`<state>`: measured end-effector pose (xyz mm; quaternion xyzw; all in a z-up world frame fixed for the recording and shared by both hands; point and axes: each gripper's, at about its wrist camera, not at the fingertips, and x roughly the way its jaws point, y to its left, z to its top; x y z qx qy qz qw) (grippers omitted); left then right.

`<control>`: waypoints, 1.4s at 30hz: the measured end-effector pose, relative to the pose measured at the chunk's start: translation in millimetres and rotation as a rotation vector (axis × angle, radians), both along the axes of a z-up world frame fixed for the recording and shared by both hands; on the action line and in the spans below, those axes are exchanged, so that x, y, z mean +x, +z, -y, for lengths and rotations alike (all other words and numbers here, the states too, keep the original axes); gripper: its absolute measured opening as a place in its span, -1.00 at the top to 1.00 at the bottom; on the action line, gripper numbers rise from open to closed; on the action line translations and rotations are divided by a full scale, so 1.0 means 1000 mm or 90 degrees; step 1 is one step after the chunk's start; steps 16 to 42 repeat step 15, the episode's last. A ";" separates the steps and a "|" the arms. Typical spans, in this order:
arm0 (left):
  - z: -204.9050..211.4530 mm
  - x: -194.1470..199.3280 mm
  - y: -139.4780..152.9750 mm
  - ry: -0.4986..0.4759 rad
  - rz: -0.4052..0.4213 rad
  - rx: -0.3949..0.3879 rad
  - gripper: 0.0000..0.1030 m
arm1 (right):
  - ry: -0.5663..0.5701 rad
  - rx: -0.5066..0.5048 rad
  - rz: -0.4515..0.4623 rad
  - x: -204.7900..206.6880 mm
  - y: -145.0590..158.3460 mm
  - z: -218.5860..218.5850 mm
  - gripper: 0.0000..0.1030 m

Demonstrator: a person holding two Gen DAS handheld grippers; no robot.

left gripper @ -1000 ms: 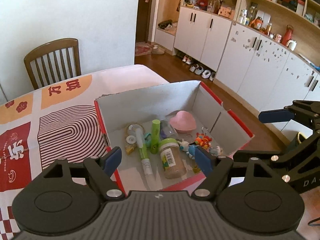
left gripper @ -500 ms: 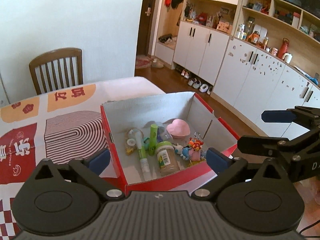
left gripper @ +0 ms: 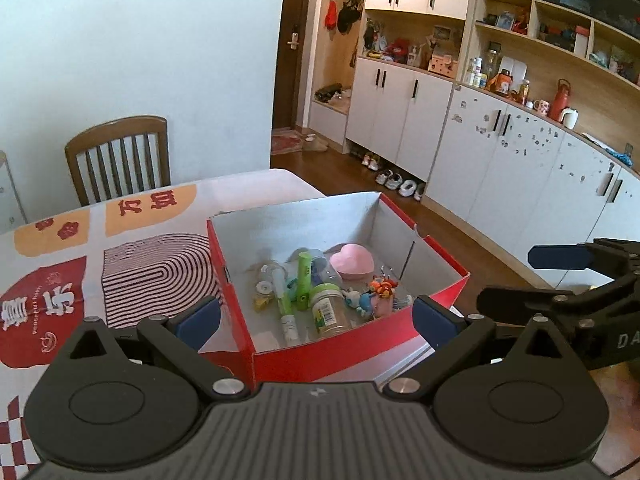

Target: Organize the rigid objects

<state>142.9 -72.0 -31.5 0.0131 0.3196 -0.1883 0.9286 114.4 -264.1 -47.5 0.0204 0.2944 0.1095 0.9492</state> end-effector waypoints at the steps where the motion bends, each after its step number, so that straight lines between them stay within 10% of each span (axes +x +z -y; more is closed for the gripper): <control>1: 0.000 -0.001 0.000 0.000 0.002 0.001 -0.99 | -0.003 0.001 0.001 -0.003 0.000 0.001 -0.99; 42: 0.004 -0.013 -0.003 0.000 0.010 0.029 -0.99 | -0.037 0.007 -0.017 -0.019 -0.005 0.004 -0.99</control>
